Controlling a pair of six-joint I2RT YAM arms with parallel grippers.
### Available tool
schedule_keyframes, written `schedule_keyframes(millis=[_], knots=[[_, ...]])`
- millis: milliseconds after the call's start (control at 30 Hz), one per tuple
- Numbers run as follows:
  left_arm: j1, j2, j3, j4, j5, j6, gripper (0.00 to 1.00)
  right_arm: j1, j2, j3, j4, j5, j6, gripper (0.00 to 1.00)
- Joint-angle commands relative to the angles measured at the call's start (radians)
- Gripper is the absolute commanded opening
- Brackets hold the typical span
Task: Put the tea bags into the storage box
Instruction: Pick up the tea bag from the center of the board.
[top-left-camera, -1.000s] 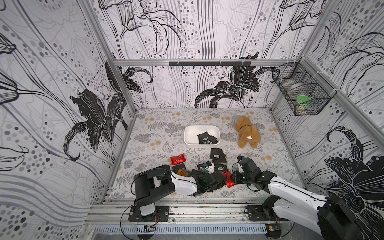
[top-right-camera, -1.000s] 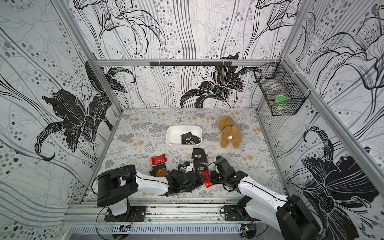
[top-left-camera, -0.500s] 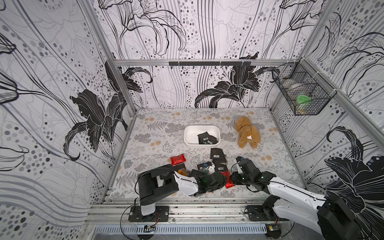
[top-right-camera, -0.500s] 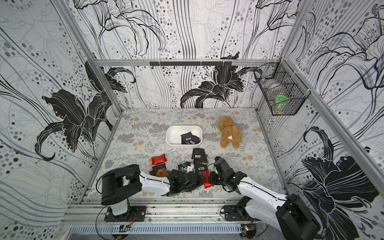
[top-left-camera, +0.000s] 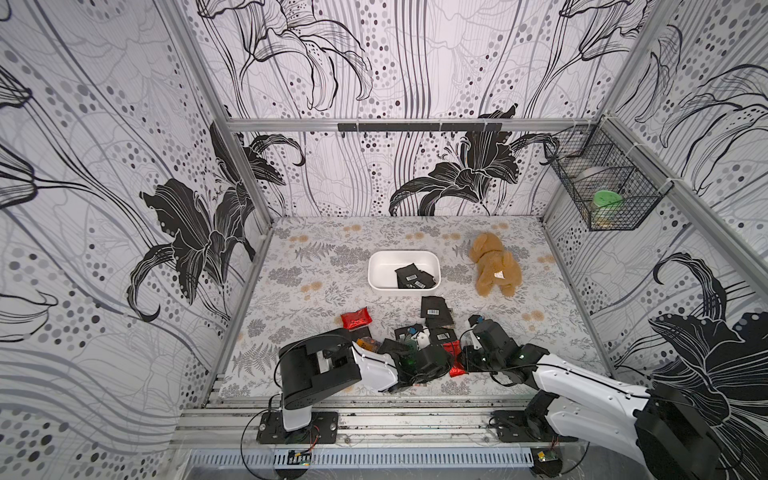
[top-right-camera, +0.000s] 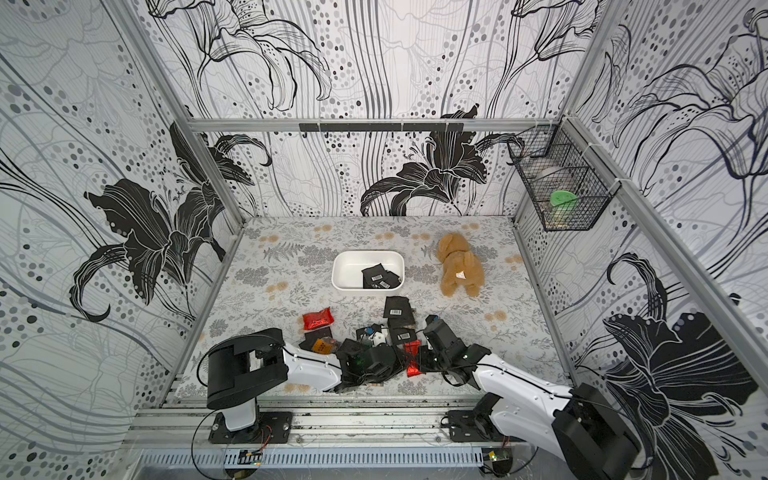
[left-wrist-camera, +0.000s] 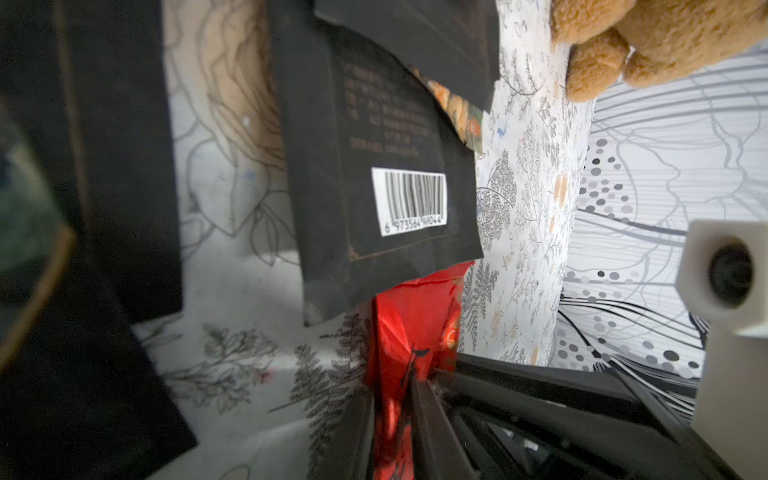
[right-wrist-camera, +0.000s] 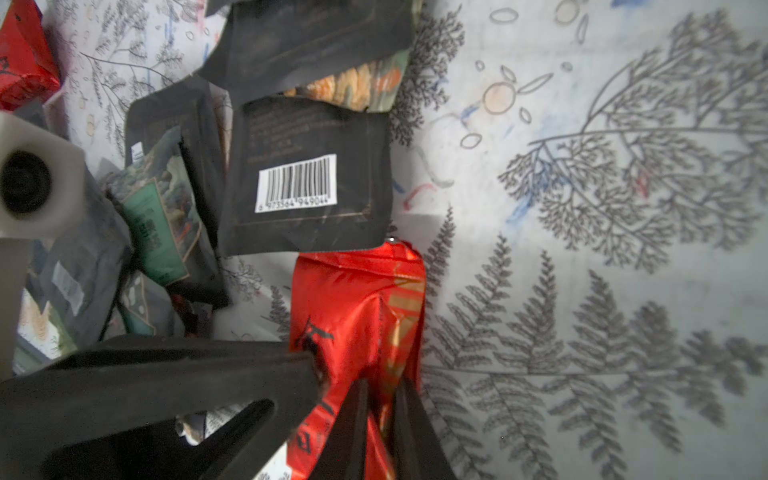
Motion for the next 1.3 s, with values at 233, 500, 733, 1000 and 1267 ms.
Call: schedule_keyframes(millis=[233, 500, 733, 1000, 1267], knots=[[0.003, 0.004, -0.004, -0.021, 0.026, 0.018, 0.00, 0.026, -0.056, 0.011, -0.044, 0.011, 0.008, 0.17], [0.003, -0.095, -0.042, -0.098, 0.039, 0.053, 0.00, 0.026, -0.191, 0.063, -0.162, 0.169, 0.002, 0.22], [0.000, -0.179, -0.072, -0.146, 0.113, 0.090, 0.00, 0.025, -0.221, 0.099, -0.133, 0.278, -0.017, 0.33], [-0.012, -0.388, -0.038, -0.410, 0.015, 0.158, 0.00, -0.088, -0.169, 0.140, 0.043, 0.238, -0.149, 0.37], [0.051, -0.508, 0.163, -0.787, -0.225, 0.304, 0.00, -0.175, -0.065, 0.102, 0.224, 0.111, -0.217, 0.37]])
